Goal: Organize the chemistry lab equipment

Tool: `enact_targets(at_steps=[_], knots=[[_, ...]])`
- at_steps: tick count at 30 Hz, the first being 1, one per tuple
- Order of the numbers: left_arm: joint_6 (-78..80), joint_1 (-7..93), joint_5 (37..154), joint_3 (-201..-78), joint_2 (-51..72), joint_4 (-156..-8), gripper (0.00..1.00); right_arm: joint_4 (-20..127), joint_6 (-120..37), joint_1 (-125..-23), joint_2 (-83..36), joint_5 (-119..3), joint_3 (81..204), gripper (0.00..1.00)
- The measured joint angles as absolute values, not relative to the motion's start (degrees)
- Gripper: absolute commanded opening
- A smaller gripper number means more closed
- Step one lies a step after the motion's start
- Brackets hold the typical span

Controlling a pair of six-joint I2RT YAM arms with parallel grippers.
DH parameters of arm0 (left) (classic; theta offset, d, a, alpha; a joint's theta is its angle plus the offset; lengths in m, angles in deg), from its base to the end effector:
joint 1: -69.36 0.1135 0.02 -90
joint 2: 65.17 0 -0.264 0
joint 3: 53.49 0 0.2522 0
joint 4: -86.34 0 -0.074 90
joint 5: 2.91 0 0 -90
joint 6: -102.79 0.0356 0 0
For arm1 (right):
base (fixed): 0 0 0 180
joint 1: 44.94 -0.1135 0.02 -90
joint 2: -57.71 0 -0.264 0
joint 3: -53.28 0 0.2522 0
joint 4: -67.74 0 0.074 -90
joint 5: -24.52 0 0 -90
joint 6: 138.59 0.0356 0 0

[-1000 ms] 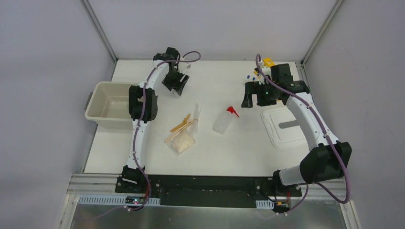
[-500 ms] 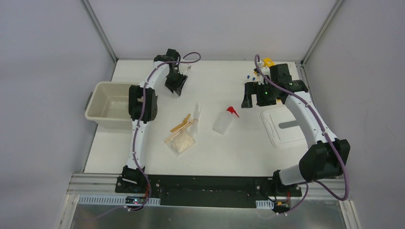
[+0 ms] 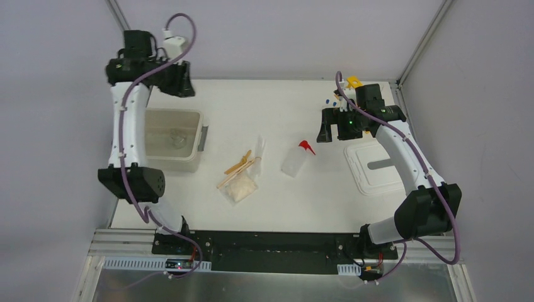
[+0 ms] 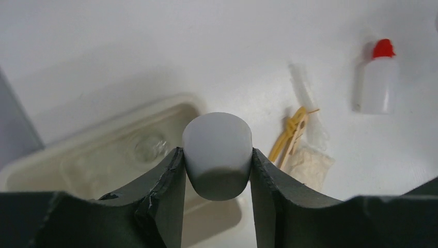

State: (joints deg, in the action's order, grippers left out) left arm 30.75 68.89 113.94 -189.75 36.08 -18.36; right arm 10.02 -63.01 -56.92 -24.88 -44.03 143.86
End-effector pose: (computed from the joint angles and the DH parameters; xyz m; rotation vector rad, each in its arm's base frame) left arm 0.3586 -0.0190 0.4487 0.5913 2.1287 -0.3634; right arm 0.2956 0.0760 0.3286 -0.7100 2.2975 0.4355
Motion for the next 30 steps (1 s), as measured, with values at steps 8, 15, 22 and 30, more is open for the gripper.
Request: enact_targets(at_steps=[8, 15, 22, 30], knots=[[32.63, 85.28, 112.92, -175.52, 32.06, -14.75, 0.12, 10.24, -62.94, -56.92, -24.88, -43.50, 143.83, 0.99], [34.66, 85.85, 110.12, -170.56, 39.18, -16.24, 0.14, 10.24, -62.97, -56.92, -24.88, -43.52, 143.83, 0.99], [37.43, 85.85, 106.07, -168.72, 43.01, -21.37, 0.17, 9.91, -63.10, -56.92, -24.88, -43.61, 143.83, 0.99], [38.92, 85.76, 103.41, -167.89, 47.60, -25.53, 0.23, 9.54, -63.29, -56.92, -24.88, -43.79, 143.83, 0.99]])
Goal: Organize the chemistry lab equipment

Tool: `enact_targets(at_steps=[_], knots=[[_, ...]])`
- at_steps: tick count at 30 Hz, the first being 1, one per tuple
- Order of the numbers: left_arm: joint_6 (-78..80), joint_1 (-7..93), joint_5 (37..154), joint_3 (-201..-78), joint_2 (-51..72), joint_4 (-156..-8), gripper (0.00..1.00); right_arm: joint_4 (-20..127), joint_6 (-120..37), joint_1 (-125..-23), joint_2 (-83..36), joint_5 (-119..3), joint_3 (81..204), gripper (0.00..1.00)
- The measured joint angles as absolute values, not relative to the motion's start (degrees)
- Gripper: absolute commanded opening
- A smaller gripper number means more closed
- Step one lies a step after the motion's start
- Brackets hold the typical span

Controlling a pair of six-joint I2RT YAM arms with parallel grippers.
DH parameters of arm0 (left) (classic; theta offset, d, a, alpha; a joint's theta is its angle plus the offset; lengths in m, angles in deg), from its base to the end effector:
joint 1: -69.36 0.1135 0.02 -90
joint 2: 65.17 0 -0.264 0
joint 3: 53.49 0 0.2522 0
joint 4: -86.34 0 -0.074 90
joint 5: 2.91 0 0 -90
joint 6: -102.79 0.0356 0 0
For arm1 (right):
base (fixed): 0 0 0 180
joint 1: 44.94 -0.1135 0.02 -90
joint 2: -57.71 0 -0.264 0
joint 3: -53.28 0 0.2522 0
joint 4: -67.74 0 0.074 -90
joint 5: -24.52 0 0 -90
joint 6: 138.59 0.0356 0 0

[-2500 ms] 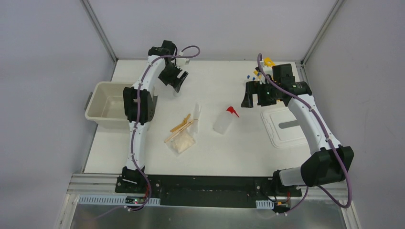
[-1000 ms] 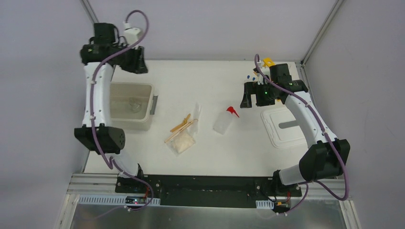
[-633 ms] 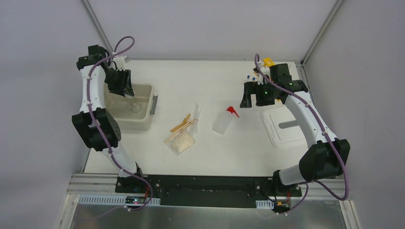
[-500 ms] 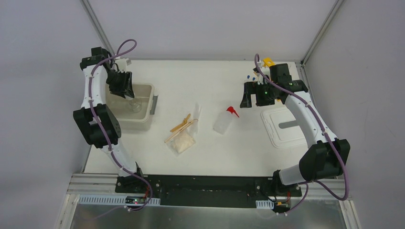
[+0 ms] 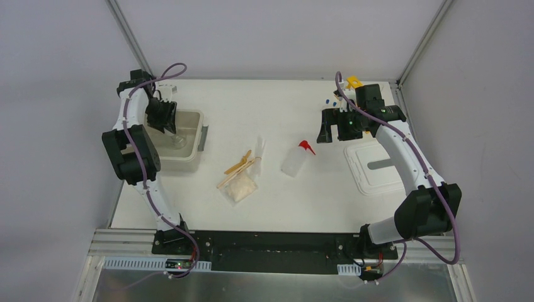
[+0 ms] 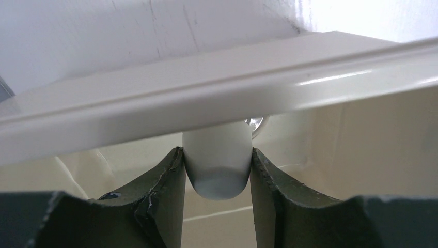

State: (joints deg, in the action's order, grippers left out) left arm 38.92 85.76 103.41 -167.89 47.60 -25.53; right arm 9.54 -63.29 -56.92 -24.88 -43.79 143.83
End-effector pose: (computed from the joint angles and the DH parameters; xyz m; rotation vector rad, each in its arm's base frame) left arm 0.4032 0.1083 0.2649 0.3040 2.6385 -0.1545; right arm 0.2949 0.0760 0.3279 -0.7174 2.3028 0.4402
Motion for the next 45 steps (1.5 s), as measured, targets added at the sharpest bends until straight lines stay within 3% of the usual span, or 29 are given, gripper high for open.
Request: enact_targets(at_steps=[5, 15, 20, 25, 29, 32, 36, 45], knots=[[39.29, 84.98, 102.95, -166.36, 48.65, -27.21, 0.36, 9.38, -63.73, -56.92, -24.90, -44.05, 143.83, 0.99], [39.21, 83.58, 101.48, -164.96, 48.10, -27.80, 0.81, 9.14, -63.88, -56.92, -24.90, -44.81, 143.83, 0.99], [39.03, 83.56, 101.31, -166.36, 42.77, -23.43, 0.83, 9.12, -63.88, -56.84, -24.75, -45.25, 143.83, 0.99], [37.78, 79.58, 100.09, -176.46, 37.08, -19.56, 0.84, 9.17, -63.49, -56.60, -23.54, -45.43, 143.55, 0.99], [32.84, 65.09, 100.76, -185.25, 35.60, -19.93, 0.84, 9.14, -61.59, -55.57, -22.76, -46.30, 143.20, 0.99], [28.12, 51.49, 103.52, -186.99, 37.41, -21.26, 0.97, 8.79, -59.62, -53.19, -22.76, -46.82, 143.22, 0.99], [22.29, 38.07, 107.52, -186.01, 43.09, -22.49, 0.99, 7.42, -58.44, -49.38, -22.76, -47.00, 143.61, 0.99], [9.92, 28.61, 110.23, -182.60, 56.93, -29.57, 0.99, 5.08, -59.40, -43.15, -22.56, -46.78, 145.58, 0.99]])
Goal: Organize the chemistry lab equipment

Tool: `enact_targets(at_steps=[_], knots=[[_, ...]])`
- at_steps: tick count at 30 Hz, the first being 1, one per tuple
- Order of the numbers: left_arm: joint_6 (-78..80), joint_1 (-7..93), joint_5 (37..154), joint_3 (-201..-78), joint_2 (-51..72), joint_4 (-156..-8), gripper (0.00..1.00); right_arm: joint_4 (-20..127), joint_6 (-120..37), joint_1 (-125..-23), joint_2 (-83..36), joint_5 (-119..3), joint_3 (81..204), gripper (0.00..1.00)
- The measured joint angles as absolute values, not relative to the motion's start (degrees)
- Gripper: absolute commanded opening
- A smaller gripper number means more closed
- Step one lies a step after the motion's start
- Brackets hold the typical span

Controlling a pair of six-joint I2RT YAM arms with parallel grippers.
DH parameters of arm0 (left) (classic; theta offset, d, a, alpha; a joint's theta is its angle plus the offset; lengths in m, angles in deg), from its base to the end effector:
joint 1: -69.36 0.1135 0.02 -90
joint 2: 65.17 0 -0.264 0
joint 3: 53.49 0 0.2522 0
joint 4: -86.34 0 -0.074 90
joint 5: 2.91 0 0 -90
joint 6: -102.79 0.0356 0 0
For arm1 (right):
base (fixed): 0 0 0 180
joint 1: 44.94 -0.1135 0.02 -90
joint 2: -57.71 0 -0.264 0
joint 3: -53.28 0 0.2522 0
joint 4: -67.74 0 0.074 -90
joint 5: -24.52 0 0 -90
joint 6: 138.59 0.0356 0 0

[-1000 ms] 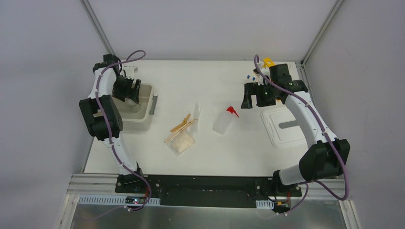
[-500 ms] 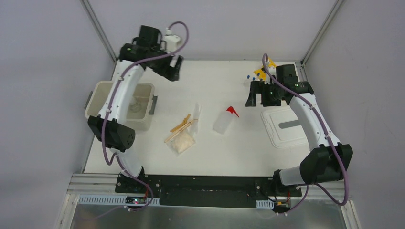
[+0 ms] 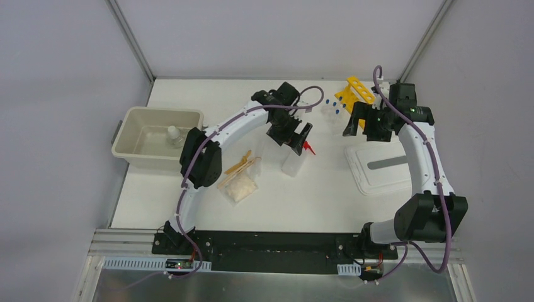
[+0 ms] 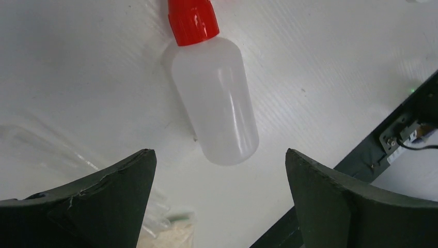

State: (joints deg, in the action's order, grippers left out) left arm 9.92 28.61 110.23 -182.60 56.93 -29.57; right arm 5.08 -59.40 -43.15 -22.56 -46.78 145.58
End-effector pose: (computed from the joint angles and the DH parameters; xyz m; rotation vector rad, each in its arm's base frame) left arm 0.3459 -0.3165 0.2783 1.0102 2.4507 -0.7933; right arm 0.2906 0.0023 0.3430 -0.3310 2.3912 0.2998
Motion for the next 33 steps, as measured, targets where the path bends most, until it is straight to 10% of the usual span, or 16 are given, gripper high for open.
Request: enact_targets(at_steps=[5, 18, 33], knots=[[5.55, 25.83, 106.93, -182.75, 63.86, -34.31, 0.97, 3.64, -60.23, -42.10, -21.69, -46.71, 145.58, 0.99], [5.55, 23.12, 100.00, -183.85, 70.02, -37.70, 0.41, 3.09, -61.11, -42.02, -20.99, -46.12, 145.58, 0.99], [40.41, 55.43, 113.40, -183.93, 35.05, -15.60, 0.37, 5.19, -58.31, -42.89, -22.95, -41.38, 145.56, 0.99]])
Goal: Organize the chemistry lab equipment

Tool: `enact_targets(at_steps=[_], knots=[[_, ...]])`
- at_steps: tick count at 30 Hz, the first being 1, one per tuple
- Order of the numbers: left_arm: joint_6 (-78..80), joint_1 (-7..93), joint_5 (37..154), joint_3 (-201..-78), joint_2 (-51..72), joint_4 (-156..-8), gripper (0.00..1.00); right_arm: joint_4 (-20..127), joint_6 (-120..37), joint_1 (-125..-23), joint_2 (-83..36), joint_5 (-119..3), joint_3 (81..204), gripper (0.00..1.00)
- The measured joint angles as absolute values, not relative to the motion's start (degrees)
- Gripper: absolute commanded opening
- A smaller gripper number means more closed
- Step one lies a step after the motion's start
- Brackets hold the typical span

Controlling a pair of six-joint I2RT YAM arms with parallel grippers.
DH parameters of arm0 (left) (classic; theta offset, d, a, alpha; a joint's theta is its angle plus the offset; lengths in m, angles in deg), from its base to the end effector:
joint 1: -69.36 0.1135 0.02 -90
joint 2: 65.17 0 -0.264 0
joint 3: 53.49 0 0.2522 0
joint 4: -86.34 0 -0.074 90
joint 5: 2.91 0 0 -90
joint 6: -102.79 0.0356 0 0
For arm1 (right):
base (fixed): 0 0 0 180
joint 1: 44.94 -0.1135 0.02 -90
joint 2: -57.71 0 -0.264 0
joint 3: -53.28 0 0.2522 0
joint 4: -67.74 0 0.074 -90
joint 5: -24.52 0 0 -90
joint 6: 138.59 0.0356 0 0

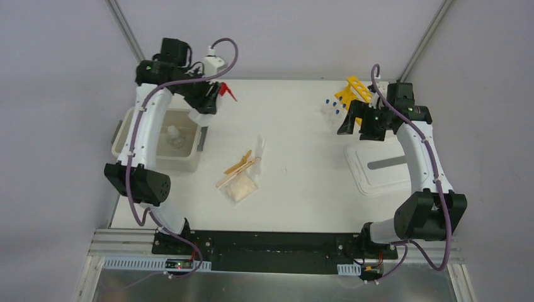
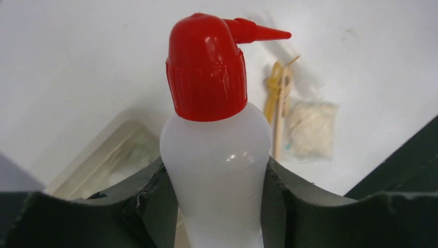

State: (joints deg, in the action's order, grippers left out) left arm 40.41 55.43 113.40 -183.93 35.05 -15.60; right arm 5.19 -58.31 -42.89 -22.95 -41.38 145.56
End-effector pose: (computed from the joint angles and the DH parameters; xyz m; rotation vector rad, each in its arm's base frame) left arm 0.3416 -0.1010 0.4217 1.0217 2.1020 -0.4332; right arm 0.2916 0.0041 0.3421 -0.3408 2.3751 0.4210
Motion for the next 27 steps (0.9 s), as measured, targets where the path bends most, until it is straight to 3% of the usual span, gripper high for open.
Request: enact_targets(at_steps=[6, 14, 20, 27], knots=[[55.82, 73.02, 112.02, -183.30, 30.64, -7.34, 0.36, 6.91, -57.09, -45.34, -24.16, -40.68, 145.56, 0.99], [59.99, 87.60, 106.88, -178.97, 35.62, -12.11, 0.33, 7.70, -56.67, -46.59, -25.66, -40.59, 145.56, 0.99], [65.67, 92.50, 104.48, -167.50, 35.31, -16.26, 0.33, 7.70, -56.67, -46.69, -25.66, -40.64, 145.56, 0.99], [66.37, 94.03, 101.40, -165.25, 35.82, -20.76, 0.35, 7.59, -56.74, -46.69, -25.66, -40.81, 145.56, 0.99]])
